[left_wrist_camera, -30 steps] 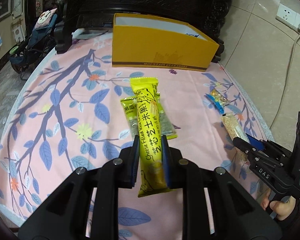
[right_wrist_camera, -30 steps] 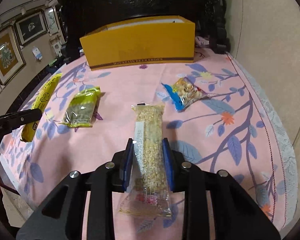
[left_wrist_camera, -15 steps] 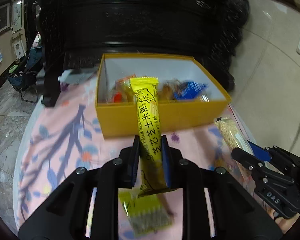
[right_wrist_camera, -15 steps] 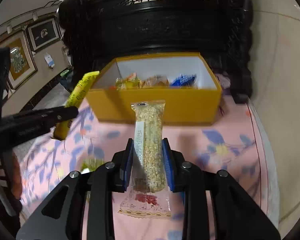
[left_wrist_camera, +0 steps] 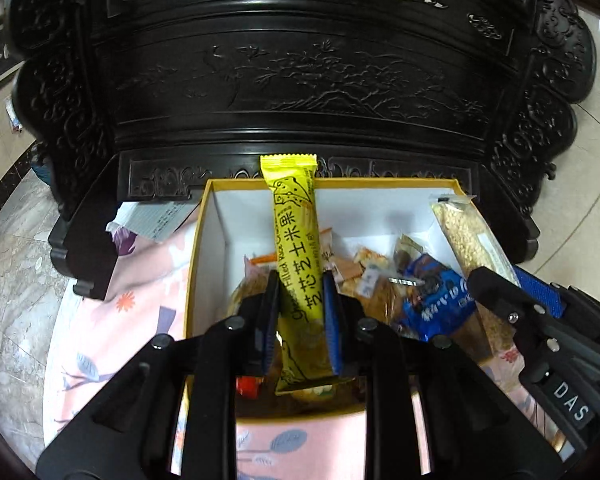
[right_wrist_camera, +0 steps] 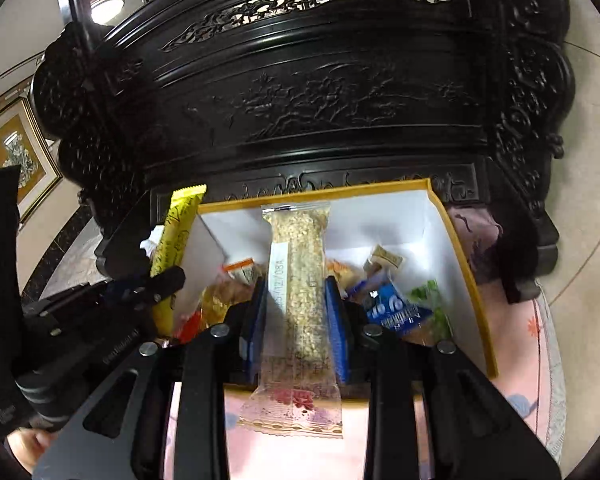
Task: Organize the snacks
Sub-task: 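Carry the yellow bar and sesame bar into the yellow box and release both, then grasp the green seed pack with the left tool while the right tool grasps the cartoon snack bag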
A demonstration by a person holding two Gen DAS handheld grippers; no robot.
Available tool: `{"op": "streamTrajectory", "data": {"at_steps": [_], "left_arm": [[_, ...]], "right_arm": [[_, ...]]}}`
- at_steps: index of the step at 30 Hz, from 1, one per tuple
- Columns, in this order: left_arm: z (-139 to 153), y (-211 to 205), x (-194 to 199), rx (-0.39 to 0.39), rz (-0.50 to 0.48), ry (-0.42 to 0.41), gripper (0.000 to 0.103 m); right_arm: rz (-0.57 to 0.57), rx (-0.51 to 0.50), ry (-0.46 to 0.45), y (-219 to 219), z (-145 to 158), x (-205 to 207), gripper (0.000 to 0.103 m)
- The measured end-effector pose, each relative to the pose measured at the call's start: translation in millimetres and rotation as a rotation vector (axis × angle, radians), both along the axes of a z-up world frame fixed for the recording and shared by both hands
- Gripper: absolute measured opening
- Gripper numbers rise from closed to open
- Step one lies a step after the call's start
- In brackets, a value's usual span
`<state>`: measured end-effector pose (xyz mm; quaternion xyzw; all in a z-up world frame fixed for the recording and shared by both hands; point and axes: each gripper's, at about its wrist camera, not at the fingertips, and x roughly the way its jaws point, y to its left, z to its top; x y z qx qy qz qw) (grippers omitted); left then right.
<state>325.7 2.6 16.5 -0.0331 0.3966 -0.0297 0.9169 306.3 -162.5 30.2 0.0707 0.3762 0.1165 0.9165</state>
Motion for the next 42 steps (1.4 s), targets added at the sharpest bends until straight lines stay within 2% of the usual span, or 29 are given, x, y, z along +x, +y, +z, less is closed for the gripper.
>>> {"op": "streamTrajectory", "data": {"at_steps": [1, 2, 3, 4, 5, 7, 10, 12, 13, 14, 17, 19, 21, 26, 28, 29, 33, 37, 39, 40, 41, 42], "left_arm": [[-0.2, -0.2, 6.2, 0.002, 0.004, 0.004, 0.021], [-0.6, -0.1, 11.5, 0.007, 0.010, 0.013, 0.039], [-1.1, 0.7, 13.8, 0.020, 0.022, 0.026, 0.083], [-0.3, 3.2, 12.4, 0.041, 0.057, 0.021, 0.092], [2.0, 9.7, 3.7, 0.041, 0.088, -0.020, 0.095], [3.7, 16.9, -10.5, 0.005, 0.063, -0.048, 0.095], [1.6, 24.6, -45.5, 0.006, 0.037, -0.046, 0.095], [-3.9, 26.3, -76.2, -0.009, 0.011, -0.045, 0.097], [-11.5, 26.9, -97.9, -0.016, -0.014, -0.036, 0.098], [-18.0, 26.4, -114.3, -0.021, -0.023, -0.029, 0.098], [-48.4, 28.8, -168.8, -0.036, -0.033, -0.007, 0.098], [-68.1, 30.6, -196.2, -0.038, -0.028, 0.010, 0.098], [-86.0, 34.3, -215.8, -0.042, -0.019, 0.045, 0.098], [-114.0, 47.2, -248.0, -0.028, -0.003, 0.136, 0.098], [-115.9, 52.6, -251.1, -0.034, 0.015, 0.146, 0.098], [-115.9, 54.2, -253.3, -0.039, 0.021, 0.149, 0.098], [-113.3, 57.7, -262.8, -0.034, 0.040, 0.149, 0.098], [-113.8, 52.4, -265.6, -0.043, 0.044, 0.168, 0.098], [-112.2, 47.1, -269.5, -0.046, 0.032, 0.169, 0.098], [-110.0, 42.9, -272.1, -0.035, 0.025, 0.163, 0.098], [-108.7, 39.5, -273.7, -0.024, 0.019, 0.157, 0.098], [-108.1, 37.2, -273.8, -0.016, 0.017, 0.155, 0.098]], "right_arm": [[-0.010, 0.008, -0.010, -0.4, 1.5, 3.9, 0.031], [-0.021, 0.008, -0.011, -1.4, 3.0, 8.2, 0.038], [-0.034, 0.000, 0.008, -4.0, 3.6, 11.5, 0.047], [-0.047, 0.005, 0.016, -8.6, 4.6, 11.5, 0.059], [-0.048, 0.022, 0.015, -16.0, 6.6, 6.3, 0.060], [-0.040, -0.012, 0.000, -26.3, 12.0, -10.0, 0.060], [-0.018, -0.055, -0.002, -42.9, 10.3, -45.2, 0.063], [-0.015, -0.084, 0.031, -57.8, -6.0, -79.4, 0.081], [-0.022, -0.100, 0.052, -63.9, -17.5, -93.9, 0.099], [-0.034, -0.118, 0.082, -71.0, -35.0, -111.2, 0.102], [-0.081, -0.147, 0.159, -88.3, -86.1, -151.1, 0.102], [-0.095, -0.142, 0.166, -95.0, -103.7, -166.7, 0.102], [-0.054, -0.148, 0.194, -94.8, -122.6, -176.8, 0.102], [0.021, -0.242, 0.227, -81.7, -145.4, -163.7, 0.102], [0.021, -0.291, 0.289, -80.5, -165.0, -148.8, 0.102], [0.006, -0.256, 0.255, -85.1, -162.6, -148.1, 0.102], [-0.006, -0.257, 0.215, -88.8, -164.5, -148.0, 0.102], [-0.017, -0.256, 0.215, -91.9, -163.6, -153.5, 0.101], [-0.009, -0.252, 0.203, -87.8, -158.9, -165.0, 0.085], [0.004, -0.253, 0.201, -82.8, -157.7, -170.7, 0.067], [0.015, -0.249, 0.210, -80.0, -156.0, -176.9, 0.062], [0.026, -0.255, 0.211, -77.2, -155.7, -182.9, 0.062]]}}
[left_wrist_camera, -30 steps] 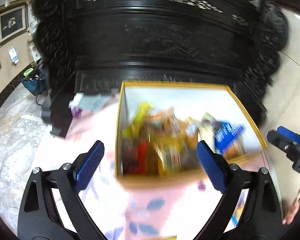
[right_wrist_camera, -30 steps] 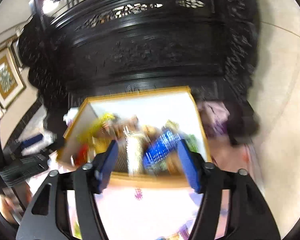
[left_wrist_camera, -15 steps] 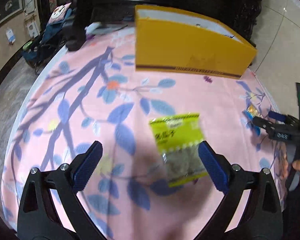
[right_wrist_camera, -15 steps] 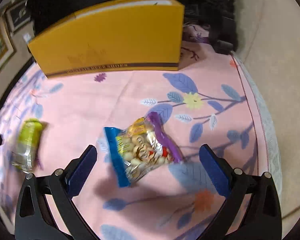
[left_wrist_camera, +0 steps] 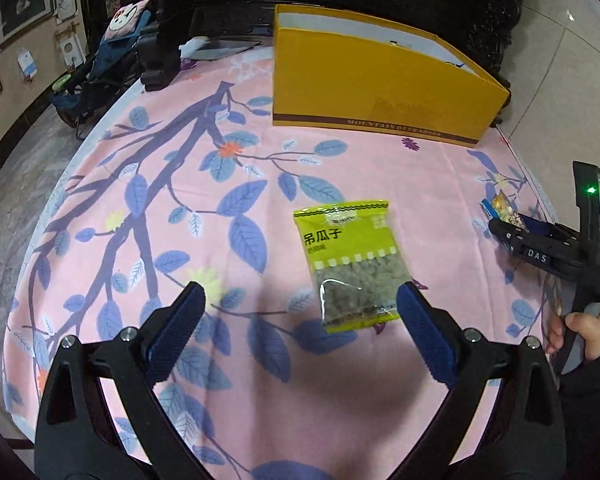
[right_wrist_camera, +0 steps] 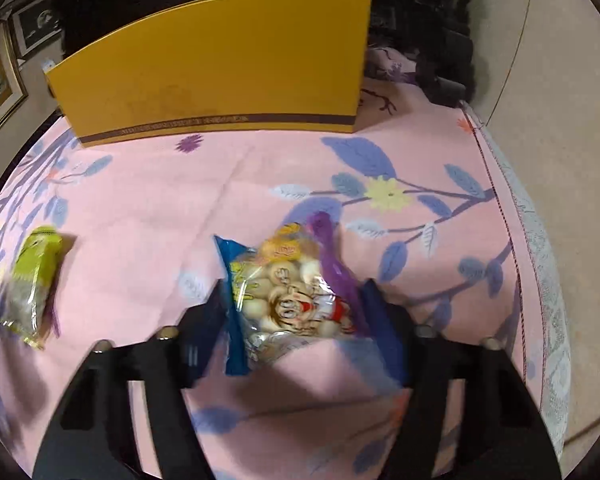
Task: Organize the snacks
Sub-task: 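Grasp the green seed pack with the left tool while the right tool grasps the cartoon snack bag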
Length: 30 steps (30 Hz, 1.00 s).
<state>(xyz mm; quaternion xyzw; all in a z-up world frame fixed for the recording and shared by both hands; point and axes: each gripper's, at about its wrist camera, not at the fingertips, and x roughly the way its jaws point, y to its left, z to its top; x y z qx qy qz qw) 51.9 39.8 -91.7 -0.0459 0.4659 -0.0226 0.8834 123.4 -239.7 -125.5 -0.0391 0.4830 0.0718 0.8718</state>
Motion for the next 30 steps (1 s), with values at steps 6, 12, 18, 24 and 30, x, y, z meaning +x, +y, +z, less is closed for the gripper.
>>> {"op": "streamTrajectory", "data": {"at_steps": [6, 12, 18, 24, 30], "left_arm": [[-19.6, -15.8, 13.7, 0.014, 0.020, 0.050, 0.098], [-44.0, -40.6, 40.2, 0.050, 0.102, 0.070, 0.098], [-59.6, -60.2, 55.3, 0.099, 0.154, 0.037, 0.101], [-55.5, -55.9, 49.7, 0.092, 0.140, 0.010, 0.074], [-54.1, -52.1, 40.7, 0.086, 0.091, -0.004, 0.069]], "right_arm": [[-0.003, -0.001, -0.023, 3.2, -1.8, -25.1, 0.063], [0.020, 0.007, -0.044, 2.3, -4.4, -24.1, 0.072], [0.027, 0.007, -0.045, 2.8, -4.8, -23.8, 0.073], [0.108, -0.001, -0.003, 15.1, -11.2, -20.4, 0.102], [0.096, 0.004, -0.001, 14.8, -11.7, -21.4, 0.102]]}}
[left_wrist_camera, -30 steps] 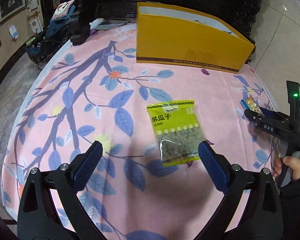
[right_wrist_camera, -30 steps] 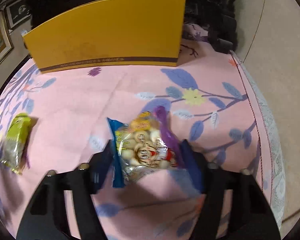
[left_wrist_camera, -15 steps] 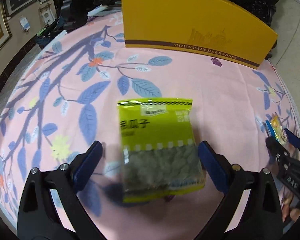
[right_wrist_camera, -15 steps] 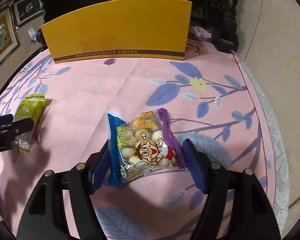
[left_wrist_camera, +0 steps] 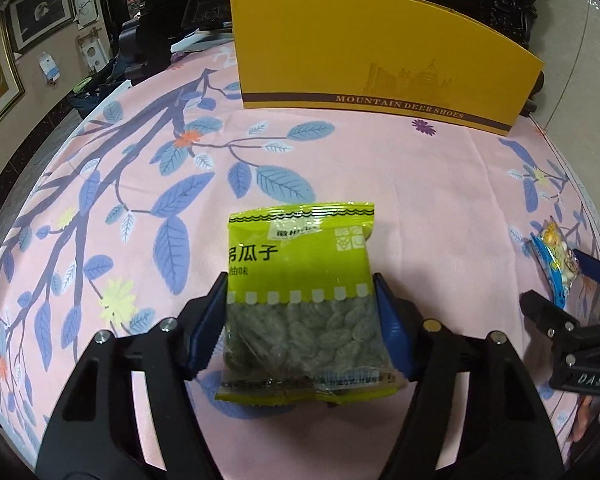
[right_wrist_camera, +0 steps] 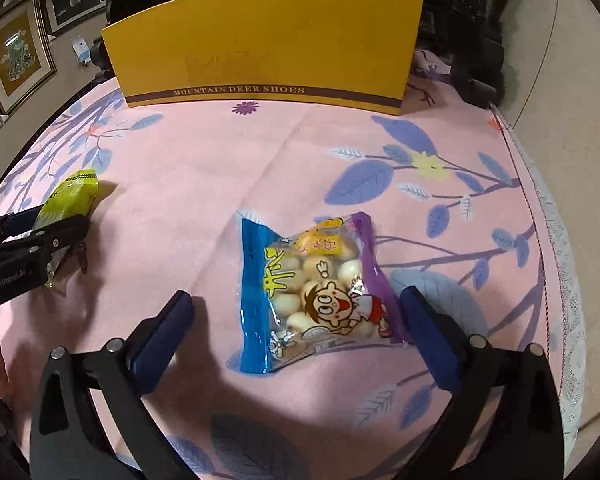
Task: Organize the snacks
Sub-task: 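Grasp the green seed pack with the left tool while the right tool grasps the cartoon snack bag, then carry the green seed pack and cartoon bag into the yellow box and release both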
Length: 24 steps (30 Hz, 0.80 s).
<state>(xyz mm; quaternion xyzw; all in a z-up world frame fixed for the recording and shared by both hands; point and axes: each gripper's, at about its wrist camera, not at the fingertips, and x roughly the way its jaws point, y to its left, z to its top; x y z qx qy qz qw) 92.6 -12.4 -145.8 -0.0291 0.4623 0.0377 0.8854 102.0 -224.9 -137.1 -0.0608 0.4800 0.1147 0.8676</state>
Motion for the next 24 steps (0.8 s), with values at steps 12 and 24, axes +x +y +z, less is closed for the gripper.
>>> {"op": "streamTrajectory", "data": {"at_steps": [12, 24], "left_arm": [[6.6, 12.2, -25.9, -0.116, -0.091, -0.011, 0.065], [64.5, 32.0, -45.5, -0.164, -0.121, -0.127, 0.065]], "right_arm": [[-0.100, -0.005, -0.030, 8.5, 17.7, -13.1, 0.048], [-0.131, 0.069, -0.176, 16.8, 81.8, -53.9, 0.048]]}}
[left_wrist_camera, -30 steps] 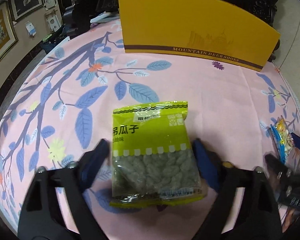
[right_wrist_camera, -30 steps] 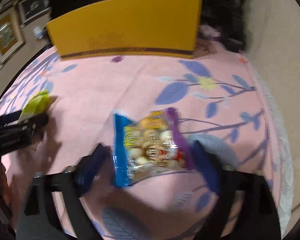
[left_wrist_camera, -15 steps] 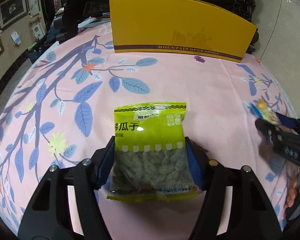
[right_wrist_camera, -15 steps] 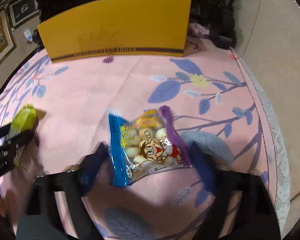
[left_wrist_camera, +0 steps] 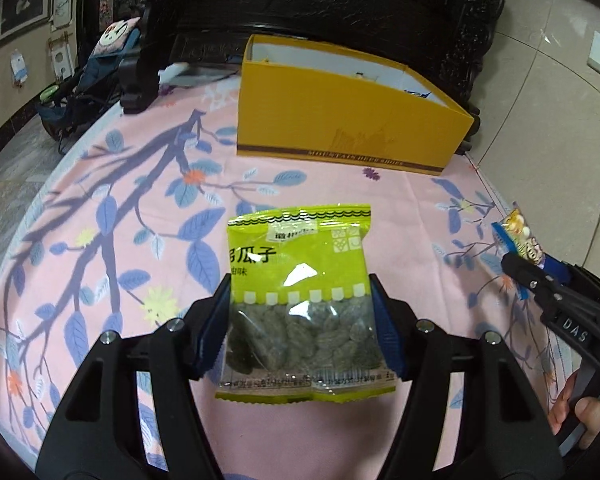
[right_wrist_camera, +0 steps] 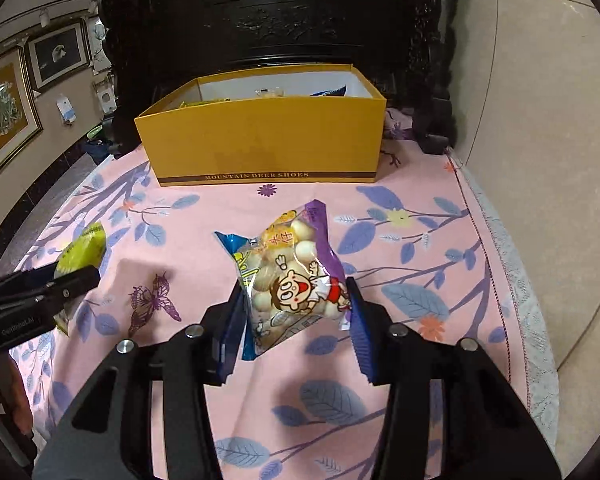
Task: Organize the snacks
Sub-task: 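Carry the green seed pack and cartoon bag into the yellow box and release both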
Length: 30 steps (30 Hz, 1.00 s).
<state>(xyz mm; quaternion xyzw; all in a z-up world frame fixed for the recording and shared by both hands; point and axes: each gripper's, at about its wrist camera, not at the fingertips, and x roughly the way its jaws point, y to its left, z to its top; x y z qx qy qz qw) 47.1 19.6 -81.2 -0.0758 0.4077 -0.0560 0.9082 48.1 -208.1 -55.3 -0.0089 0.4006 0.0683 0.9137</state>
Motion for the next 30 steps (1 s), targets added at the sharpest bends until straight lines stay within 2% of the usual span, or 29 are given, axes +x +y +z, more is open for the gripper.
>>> {"op": "streamTrajectory", "data": {"at_steps": [8, 16, 21, 24, 27, 30], "left_arm": [[10.3, -15.9, 28.4, 0.033, -0.018, 0.004, 0.065], [35.4, -30.3, 76.2, 0.076, -0.039, -0.022, 0.065], [61.6, -35.1, 125.0, 0.086, -0.061, -0.034, 0.065], [79.4, -34.6, 178.1, 0.125, -0.029, -0.031, 0.065], [79.7, -29.1, 232.8, 0.086, -0.006, 0.039, 0.065], [74.1, -27.9, 262.8, 0.146, 0.041, 0.057, 0.065]], "right_arm": [[0.000, 0.010, 0.018, -0.8, -3.3, 13.0, 0.048], [0.036, 0.038, -0.005, 5.8, 14.5, 53.0, 0.049], [0.083, 0.082, -0.008, 10.8, 41.9, 106.4, 0.049], [0.074, 0.156, 0.009, 7.2, 61.4, 153.3, 0.049], [0.047, 0.187, 0.037, 9.5, 69.4, 201.4, 0.049], [0.024, 0.154, 0.036, 16.7, 69.0, 232.7, 0.049]]}}
